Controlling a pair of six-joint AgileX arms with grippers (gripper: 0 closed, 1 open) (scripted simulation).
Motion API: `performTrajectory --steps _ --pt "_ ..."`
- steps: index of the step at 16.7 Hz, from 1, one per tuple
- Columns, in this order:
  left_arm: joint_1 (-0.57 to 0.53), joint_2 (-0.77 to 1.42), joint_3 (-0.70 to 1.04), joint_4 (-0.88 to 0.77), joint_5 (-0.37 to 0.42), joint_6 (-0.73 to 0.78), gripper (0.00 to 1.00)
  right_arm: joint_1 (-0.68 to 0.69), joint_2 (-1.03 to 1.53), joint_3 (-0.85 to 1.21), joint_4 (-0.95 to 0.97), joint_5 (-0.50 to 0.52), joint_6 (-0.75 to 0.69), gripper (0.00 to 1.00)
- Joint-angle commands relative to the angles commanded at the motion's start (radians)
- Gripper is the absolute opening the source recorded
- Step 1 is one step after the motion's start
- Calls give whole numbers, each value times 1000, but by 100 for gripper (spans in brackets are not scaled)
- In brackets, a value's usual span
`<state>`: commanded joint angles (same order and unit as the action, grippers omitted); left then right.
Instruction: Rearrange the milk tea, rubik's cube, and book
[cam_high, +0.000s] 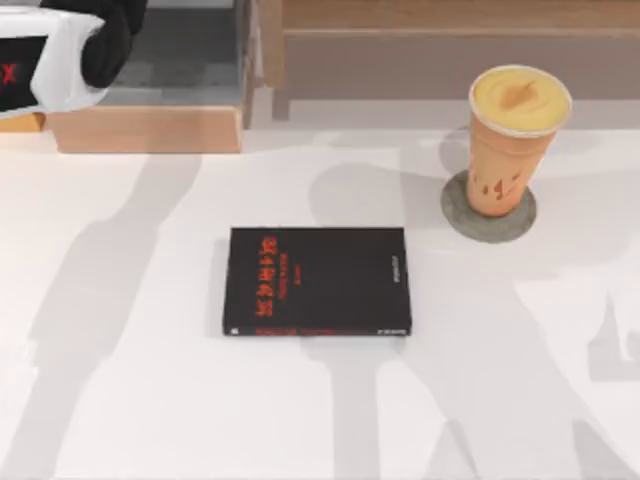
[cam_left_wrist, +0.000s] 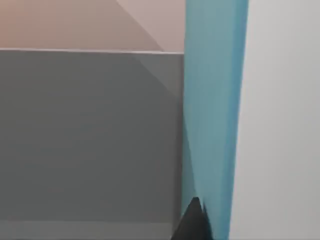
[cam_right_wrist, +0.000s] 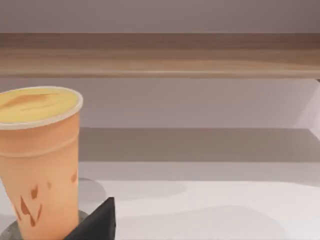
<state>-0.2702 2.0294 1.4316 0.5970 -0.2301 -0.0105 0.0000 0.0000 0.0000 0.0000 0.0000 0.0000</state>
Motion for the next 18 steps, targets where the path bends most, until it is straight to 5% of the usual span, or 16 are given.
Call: performTrajectory --steps 4,18 --pt "0 0 0 0 0 0 0 0 0 0 0 0 0 100" --pt "10 -47 -26 3 -59 41 0 0 0 0 0 0 0 100"
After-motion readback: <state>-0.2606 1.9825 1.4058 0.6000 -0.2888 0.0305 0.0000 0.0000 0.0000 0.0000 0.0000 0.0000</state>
